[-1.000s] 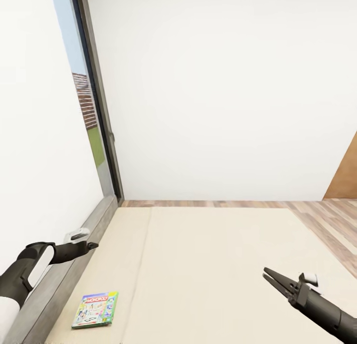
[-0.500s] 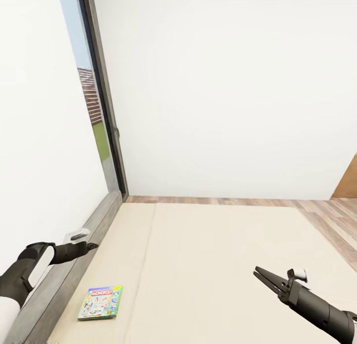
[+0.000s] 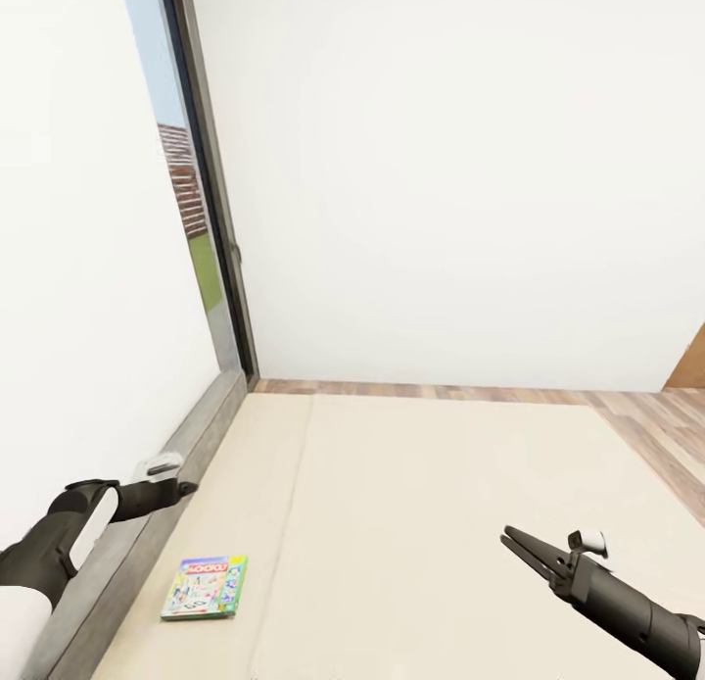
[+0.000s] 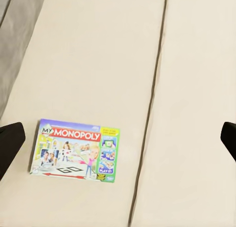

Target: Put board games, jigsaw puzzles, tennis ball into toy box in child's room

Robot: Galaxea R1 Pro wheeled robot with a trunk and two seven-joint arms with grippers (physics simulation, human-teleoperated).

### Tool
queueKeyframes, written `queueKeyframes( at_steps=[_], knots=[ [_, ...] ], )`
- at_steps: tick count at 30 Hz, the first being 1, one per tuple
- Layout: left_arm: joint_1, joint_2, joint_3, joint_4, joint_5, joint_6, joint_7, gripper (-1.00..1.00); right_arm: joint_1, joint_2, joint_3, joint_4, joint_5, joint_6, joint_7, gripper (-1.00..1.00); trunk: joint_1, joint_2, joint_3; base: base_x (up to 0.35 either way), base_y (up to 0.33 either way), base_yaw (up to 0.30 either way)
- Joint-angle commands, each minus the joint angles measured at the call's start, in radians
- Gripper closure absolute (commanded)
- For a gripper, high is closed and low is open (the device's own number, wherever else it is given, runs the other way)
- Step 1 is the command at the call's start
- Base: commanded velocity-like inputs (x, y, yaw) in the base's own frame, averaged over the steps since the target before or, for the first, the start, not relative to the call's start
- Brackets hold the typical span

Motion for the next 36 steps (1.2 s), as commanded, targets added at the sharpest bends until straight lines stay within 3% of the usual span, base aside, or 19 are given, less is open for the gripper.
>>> queueKeyframes(
  at_steps=[1, 10, 20, 36],
  knots=[
    [-0.001, -0.002, 0.003, -0.001, -0.004, 0.005, -0.004, -1.00, 0.000, 0.000, -0.001, 0.000, 0.000, 0.004, 0.002, -1.00, 0.001, -0.002, -0.004, 0.000, 0.000, -0.069],
    [-0.001, -0.006, 0.004, -0.001, -0.014, 0.000, -0.004, -1.00, 0.006, 0.000, -0.009, -0.001, 0.000, 0.002, 0.004, -1.00, 0.001, -0.002, -0.012, 0.000, 0.000, -0.047],
    [-0.001, -0.007, 0.004, -0.001, -0.018, -0.001, -0.005, -1.00, 0.012, 0.004, -0.045, -0.002, -0.001, 0.002, 0.010, -1.00, 0.001, -0.002, -0.017, 0.000, 0.000, -0.027],
    [-0.001, -0.007, 0.004, -0.001, -0.018, -0.002, -0.005, -1.00, 0.013, 0.003, -0.049, -0.002, -0.002, 0.003, 0.012, -1.00, 0.001, -0.002, -0.039, 0.000, 0.000, -0.114]
  ],
)
